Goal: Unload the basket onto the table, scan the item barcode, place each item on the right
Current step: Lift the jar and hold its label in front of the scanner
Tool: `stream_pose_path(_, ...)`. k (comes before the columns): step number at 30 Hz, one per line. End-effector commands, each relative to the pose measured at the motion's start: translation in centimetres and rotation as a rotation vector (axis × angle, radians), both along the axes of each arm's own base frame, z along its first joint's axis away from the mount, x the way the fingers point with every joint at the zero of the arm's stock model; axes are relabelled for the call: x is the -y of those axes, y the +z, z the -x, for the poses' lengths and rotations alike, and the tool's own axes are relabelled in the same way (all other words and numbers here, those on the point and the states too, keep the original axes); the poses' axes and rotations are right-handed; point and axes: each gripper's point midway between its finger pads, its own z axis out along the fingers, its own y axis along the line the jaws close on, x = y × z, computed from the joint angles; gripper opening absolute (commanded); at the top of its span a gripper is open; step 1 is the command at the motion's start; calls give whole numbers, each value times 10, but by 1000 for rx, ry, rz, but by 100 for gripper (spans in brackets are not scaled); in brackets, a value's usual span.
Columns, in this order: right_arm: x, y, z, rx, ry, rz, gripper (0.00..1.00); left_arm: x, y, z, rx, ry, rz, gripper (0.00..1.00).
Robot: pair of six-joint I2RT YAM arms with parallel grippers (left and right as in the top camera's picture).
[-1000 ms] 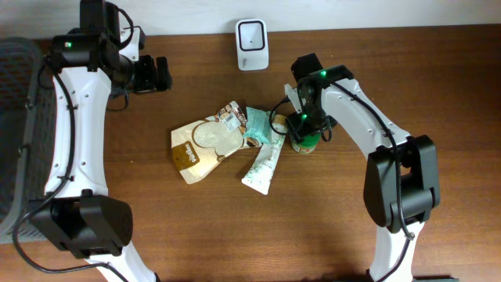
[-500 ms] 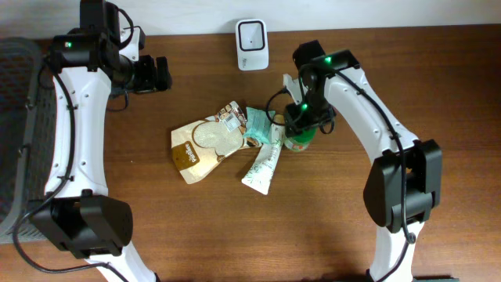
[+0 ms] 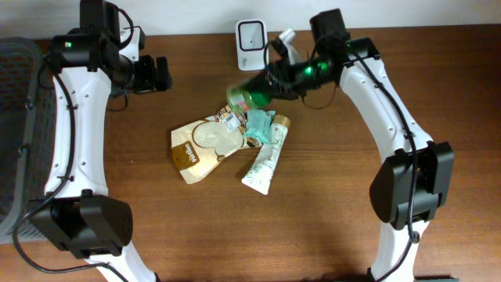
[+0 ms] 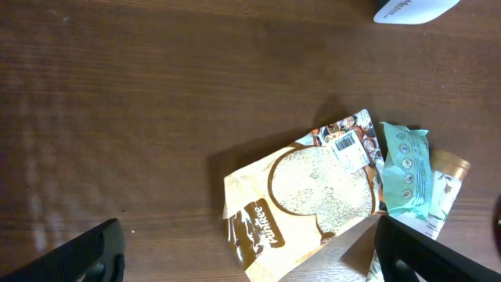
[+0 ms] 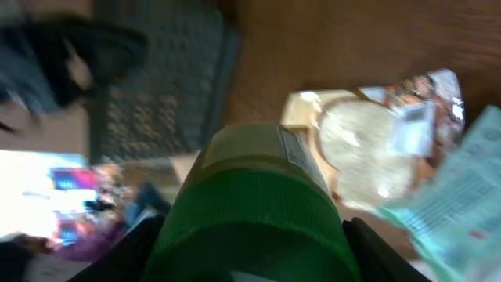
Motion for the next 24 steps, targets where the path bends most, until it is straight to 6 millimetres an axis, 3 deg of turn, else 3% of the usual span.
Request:
stream_pose_path(1,-5,33,-4,-263,-105,-127,47,0,-1,0,0,-18,2,99)
stream_pose_path(6,-3,45,-15,-448,-199,-180,41,0,-1,0,0,-18,2,99)
stream_pose_path(15,9,60,-17,-474,-168,-254,36,0,-1,0,0,-18,2,99)
stream_pose_path(21,9,62,-19,-303,-114,-255,35,0,-1,0,0,-18,2,99)
stream_pose_path(24,7,59,-20,-107,-53,-237,36,0,-1,0,0,-18,2,99)
